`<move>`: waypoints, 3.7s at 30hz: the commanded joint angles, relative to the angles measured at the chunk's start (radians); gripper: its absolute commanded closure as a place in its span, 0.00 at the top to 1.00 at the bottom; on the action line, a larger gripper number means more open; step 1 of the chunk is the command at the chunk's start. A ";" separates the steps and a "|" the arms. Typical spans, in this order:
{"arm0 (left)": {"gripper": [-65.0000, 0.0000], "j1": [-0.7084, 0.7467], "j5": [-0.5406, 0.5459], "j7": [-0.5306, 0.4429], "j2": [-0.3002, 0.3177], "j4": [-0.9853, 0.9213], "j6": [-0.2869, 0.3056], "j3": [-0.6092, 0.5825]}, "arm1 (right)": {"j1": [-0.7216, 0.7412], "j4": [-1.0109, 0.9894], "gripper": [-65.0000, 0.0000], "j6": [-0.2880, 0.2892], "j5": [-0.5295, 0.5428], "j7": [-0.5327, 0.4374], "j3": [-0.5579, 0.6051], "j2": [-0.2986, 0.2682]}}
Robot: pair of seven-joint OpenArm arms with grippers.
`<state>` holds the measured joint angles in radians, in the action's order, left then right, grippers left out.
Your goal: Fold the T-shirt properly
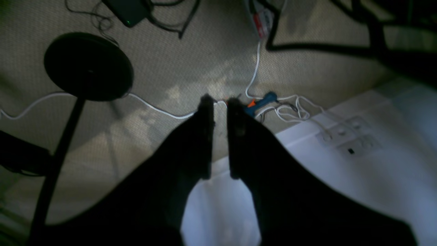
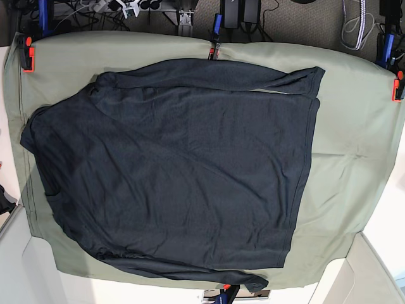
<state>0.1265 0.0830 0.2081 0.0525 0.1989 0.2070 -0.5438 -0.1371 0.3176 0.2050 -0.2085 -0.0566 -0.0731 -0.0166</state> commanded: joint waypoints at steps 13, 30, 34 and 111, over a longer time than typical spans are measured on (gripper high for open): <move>0.11 0.227 0.002 -0.012 0.154 0.364 0.007 0.099 | -0.246 0.322 0.00 0.204 0.057 -0.007 -0.003 -0.076; 0.27 0.698 0.177 -0.003 0.223 1.186 0.491 0.685 | -0.721 1.134 0.00 0.293 0.335 -0.007 -0.005 -0.230; 0.29 0.776 0.298 0.031 0.237 1.307 0.491 0.771 | -0.813 1.366 0.00 0.293 0.380 -0.007 -0.022 -0.253; 0.65 0.486 0.723 0.236 0.593 1.411 0.491 0.804 | -0.274 1.456 0.69 0.008 0.629 0.406 -0.122 -0.018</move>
<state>0.6113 0.8009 0.4561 0.6315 1.6005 0.6888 0.2531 -0.4129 1.7576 0.2020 0.4168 0.3687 -0.1936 -0.0303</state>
